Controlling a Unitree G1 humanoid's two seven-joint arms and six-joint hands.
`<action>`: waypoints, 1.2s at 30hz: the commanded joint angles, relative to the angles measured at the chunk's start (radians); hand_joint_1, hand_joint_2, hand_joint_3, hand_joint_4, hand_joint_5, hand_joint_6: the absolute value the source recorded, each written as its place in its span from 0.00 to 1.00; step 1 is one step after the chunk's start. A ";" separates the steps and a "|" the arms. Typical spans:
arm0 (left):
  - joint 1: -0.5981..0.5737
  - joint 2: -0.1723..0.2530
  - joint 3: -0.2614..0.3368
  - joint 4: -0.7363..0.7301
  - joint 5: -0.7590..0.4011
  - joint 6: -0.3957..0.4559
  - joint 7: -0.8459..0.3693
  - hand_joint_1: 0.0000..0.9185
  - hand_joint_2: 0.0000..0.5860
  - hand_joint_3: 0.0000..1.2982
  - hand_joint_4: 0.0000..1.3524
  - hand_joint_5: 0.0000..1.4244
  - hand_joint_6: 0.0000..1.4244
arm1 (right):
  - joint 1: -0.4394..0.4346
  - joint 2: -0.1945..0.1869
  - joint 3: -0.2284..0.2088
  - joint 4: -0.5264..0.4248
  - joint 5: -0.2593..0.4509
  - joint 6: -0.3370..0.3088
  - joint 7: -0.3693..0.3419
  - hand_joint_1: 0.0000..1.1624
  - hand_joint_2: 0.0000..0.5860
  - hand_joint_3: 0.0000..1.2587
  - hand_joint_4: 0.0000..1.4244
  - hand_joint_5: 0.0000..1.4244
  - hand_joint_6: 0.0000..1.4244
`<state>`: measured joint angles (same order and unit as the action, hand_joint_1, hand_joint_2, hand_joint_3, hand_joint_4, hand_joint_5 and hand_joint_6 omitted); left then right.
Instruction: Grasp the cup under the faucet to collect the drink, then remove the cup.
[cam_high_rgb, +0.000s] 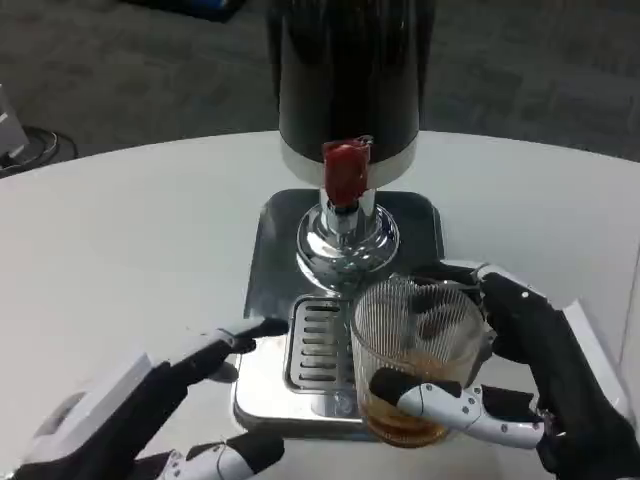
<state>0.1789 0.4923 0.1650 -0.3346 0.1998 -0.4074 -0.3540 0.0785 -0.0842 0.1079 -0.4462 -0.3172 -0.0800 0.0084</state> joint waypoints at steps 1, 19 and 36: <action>0.015 0.004 -0.033 -0.016 0.040 -0.011 0.007 0.00 0.18 0.14 0.05 0.09 0.19 | -0.003 0.002 0.008 -0.041 0.019 -0.015 0.007 0.82 0.17 0.75 0.74 0.82 0.69; 0.029 0.002 -0.105 -0.168 0.316 0.176 -0.002 0.00 0.16 0.00 0.00 0.00 0.05 | 0.005 -0.059 0.009 -0.052 0.002 -0.049 0.024 0.84 0.16 0.77 0.75 0.83 0.71; 0.031 0.014 -0.150 -0.240 0.407 0.305 -0.035 0.00 0.14 0.00 0.00 0.00 0.01 | 0.036 -0.089 -0.012 -0.084 0.017 -0.046 0.033 0.85 0.17 0.78 0.75 0.83 0.71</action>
<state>0.1963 0.4943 0.0210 -0.5631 0.5977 -0.1126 -0.3767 0.1105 -0.1716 0.1010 -0.4832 -0.3213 -0.0881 0.0362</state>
